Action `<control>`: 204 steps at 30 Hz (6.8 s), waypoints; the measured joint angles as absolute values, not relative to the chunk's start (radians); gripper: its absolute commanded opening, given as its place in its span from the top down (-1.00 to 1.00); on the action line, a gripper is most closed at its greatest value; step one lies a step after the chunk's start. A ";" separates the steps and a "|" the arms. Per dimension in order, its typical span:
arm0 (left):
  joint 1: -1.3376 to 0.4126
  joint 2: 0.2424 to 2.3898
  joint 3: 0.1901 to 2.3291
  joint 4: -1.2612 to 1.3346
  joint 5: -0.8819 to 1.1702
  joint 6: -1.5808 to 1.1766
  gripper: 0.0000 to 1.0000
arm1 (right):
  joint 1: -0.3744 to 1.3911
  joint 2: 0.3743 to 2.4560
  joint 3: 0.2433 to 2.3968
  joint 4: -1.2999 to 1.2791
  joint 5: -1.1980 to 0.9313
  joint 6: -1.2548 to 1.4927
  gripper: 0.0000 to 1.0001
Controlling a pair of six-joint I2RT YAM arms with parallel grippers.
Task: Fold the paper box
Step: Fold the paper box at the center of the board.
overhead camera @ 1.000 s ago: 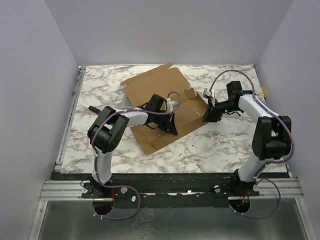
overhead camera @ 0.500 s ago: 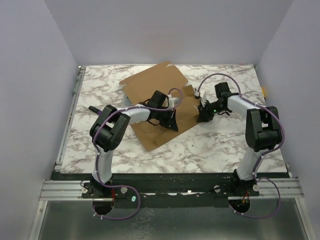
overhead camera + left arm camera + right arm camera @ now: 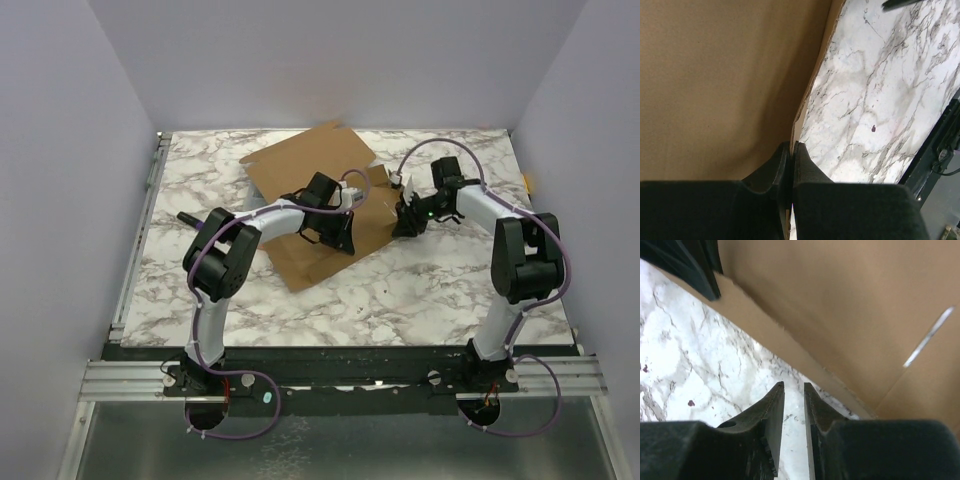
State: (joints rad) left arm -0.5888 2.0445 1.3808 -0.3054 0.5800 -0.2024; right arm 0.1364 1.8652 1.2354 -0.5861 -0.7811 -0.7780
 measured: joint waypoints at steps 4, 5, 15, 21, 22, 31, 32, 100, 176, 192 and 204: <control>-0.589 2.050 1.401 -0.332 0.572 -0.190 0.96 | 0.136 1.853 1.306 -0.588 -0.783 -0.775 0.32; -0.589 2.052 1.406 -0.340 0.568 -0.186 0.96 | 0.136 1.854 1.321 -0.587 -0.778 -0.774 0.19; -0.589 2.073 1.461 -0.406 0.556 -0.144 0.96 | 0.108 1.886 1.528 -0.820 -0.744 -1.063 -0.76; -0.589 2.075 1.466 -0.415 0.555 -0.131 0.96 | 0.097 2.102 1.784 -1.085 -0.720 -1.393 -0.76; -0.589 2.075 1.466 -0.415 0.555 -0.130 0.96 | 0.097 2.134 1.790 -1.116 -0.715 -1.422 -0.74; -0.589 2.074 1.470 -0.423 0.552 -0.122 0.96 | 0.097 2.208 1.792 -1.214 -0.595 -1.420 0.12; -0.589 2.074 1.472 -0.426 0.550 -0.121 0.96 | 0.097 2.205 1.789 -1.213 -0.580 -1.403 0.13; -0.577 2.043 1.489 -0.455 0.370 -0.167 0.78 | 0.198 2.099 1.588 -0.590 -0.894 -0.577 0.49; -0.644 1.816 1.031 0.368 0.623 -0.873 0.04 | 0.036 2.025 0.943 1.027 -1.166 1.094 0.73; -0.500 1.459 0.987 0.183 0.451 -0.563 -0.83 | 0.038 1.848 0.993 0.642 -1.142 0.702 0.99; -1.118 1.449 0.996 0.205 -0.271 -0.139 -0.64 | 0.040 1.672 0.972 0.367 -0.923 0.590 1.00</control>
